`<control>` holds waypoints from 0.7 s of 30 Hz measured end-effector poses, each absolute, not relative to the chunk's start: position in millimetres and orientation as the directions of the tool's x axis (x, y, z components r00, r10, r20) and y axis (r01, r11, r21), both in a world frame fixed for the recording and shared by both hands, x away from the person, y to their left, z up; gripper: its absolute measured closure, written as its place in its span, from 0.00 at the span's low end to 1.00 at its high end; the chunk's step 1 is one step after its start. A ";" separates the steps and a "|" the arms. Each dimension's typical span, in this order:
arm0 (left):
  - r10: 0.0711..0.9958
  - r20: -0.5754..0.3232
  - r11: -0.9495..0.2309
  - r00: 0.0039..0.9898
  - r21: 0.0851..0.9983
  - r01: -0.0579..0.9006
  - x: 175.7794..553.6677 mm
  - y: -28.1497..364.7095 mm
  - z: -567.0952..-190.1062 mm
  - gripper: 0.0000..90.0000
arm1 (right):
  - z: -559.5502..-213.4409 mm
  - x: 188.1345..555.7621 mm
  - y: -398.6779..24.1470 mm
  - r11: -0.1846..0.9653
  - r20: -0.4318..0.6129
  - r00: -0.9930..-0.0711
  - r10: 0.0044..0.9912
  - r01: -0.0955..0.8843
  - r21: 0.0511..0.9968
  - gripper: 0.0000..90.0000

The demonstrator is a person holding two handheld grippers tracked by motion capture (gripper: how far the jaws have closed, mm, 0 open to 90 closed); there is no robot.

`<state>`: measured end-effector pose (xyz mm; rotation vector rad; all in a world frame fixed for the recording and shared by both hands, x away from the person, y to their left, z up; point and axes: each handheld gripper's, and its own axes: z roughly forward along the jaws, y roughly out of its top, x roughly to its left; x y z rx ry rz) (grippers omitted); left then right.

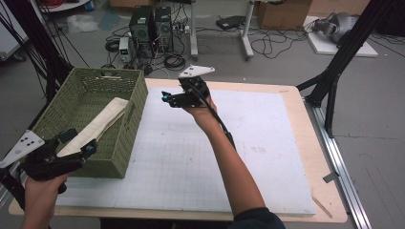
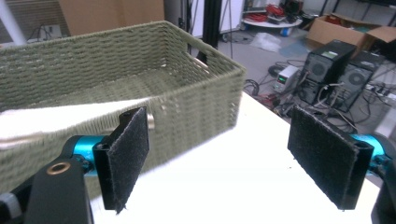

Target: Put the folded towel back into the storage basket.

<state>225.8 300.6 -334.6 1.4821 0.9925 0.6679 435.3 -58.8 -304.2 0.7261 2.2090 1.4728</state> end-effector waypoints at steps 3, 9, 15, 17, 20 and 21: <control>0.858 -0.123 0.030 0.498 0.981 0.191 228.7 295.0 -332.2 0.19 | -305.1 428.7 -71.6 0.314 -0.044 -0.785 0.617 0.195 0.929 0.20; 0.828 -0.128 0.034 0.545 0.983 0.179 236.8 279.8 -330.7 0.19 | -312.5 413.5 -108.0 0.323 -0.053 -0.751 0.658 0.218 0.921 0.20; 0.783 -0.146 0.031 0.605 0.980 0.196 245.1 261.3 -329.9 0.19 | -321.0 400.1 -138.5 0.321 -0.053 -0.726 0.686 0.236 0.917 0.20; 0.773 -0.148 0.030 0.617 0.980 0.198 247.4 255.9 -329.6 0.19 | -323.6 395.5 -148.3 0.314 -0.046 -0.714 0.698 0.247 0.917 0.20; 0.759 -0.154 0.035 0.633 0.980 0.196 250.9 248.7 -328.3 0.19 | -326.5 387.1 -163.3 0.317 -0.054 -0.704 0.709 0.248 0.915 0.20; 0.755 -0.150 0.033 0.638 0.981 0.192 252.1 246.0 -327.6 0.19 | -327.5 383.7 -168.4 0.318 -0.060 -0.698 0.713 0.246 0.916 0.20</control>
